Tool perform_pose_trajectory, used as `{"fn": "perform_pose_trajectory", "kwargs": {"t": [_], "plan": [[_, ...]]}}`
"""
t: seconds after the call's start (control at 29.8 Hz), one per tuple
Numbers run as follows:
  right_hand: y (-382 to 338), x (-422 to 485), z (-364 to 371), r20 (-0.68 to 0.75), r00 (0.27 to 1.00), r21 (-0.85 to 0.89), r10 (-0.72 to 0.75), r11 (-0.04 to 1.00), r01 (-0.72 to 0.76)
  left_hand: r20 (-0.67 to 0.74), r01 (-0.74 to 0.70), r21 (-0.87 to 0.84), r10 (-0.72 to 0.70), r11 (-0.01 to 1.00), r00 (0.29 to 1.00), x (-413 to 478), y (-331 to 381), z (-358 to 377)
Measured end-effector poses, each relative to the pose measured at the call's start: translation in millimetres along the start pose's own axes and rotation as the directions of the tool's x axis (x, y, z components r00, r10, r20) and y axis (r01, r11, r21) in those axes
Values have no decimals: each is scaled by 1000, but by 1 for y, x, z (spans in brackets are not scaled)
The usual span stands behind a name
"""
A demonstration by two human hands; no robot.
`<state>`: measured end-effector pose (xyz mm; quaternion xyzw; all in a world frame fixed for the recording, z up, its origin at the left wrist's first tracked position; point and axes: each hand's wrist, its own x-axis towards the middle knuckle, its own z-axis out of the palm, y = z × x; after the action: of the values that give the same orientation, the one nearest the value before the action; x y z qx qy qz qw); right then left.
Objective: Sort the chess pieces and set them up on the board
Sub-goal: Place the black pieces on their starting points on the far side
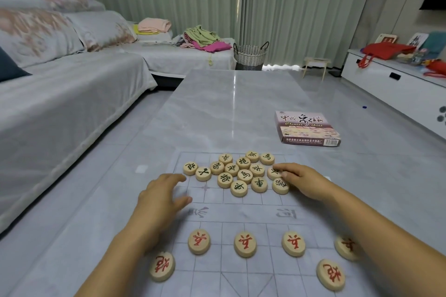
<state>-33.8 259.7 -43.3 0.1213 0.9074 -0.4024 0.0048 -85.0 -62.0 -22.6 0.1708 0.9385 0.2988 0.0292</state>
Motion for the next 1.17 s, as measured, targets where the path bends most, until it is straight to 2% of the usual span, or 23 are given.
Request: {"fn": "perform_pose_trajectory", "kwargs": {"t": [0.1,0.23,0.37,0.5,0.67,0.84,0.91,1.01,1.07,1.17], "plan": [[11,-3,-7,52,997,353,50,933,-66,10,-85,-27,85,996,996,34,5,4],[12,-2,-10,37,998,471,58,879,-69,44,-110,49,108,993,993,72,18,21],[19,-3,-14,3,999,576,51,817,-44,128,-184,240,156,953,979,89,31,37],[17,-2,-12,-24,998,540,60,841,-38,140,-197,297,161,934,977,91,35,42],[14,-4,-7,-38,997,444,60,895,-37,98,-193,126,181,973,979,85,30,42],[13,-6,-7,-30,998,422,61,906,-43,146,-163,53,154,985,977,79,27,39],[11,-7,-7,-30,998,429,59,902,-40,171,-171,92,154,981,973,76,28,34],[10,-7,-7,-27,997,437,66,898,-47,276,-316,247,246,916,929,72,32,30],[8,-7,-5,-16,998,434,67,899,-54,356,-378,227,285,898,890,69,38,33],[6,-7,-3,-7,999,392,53,919,-46,354,-377,230,283,897,891,68,41,39]]}}
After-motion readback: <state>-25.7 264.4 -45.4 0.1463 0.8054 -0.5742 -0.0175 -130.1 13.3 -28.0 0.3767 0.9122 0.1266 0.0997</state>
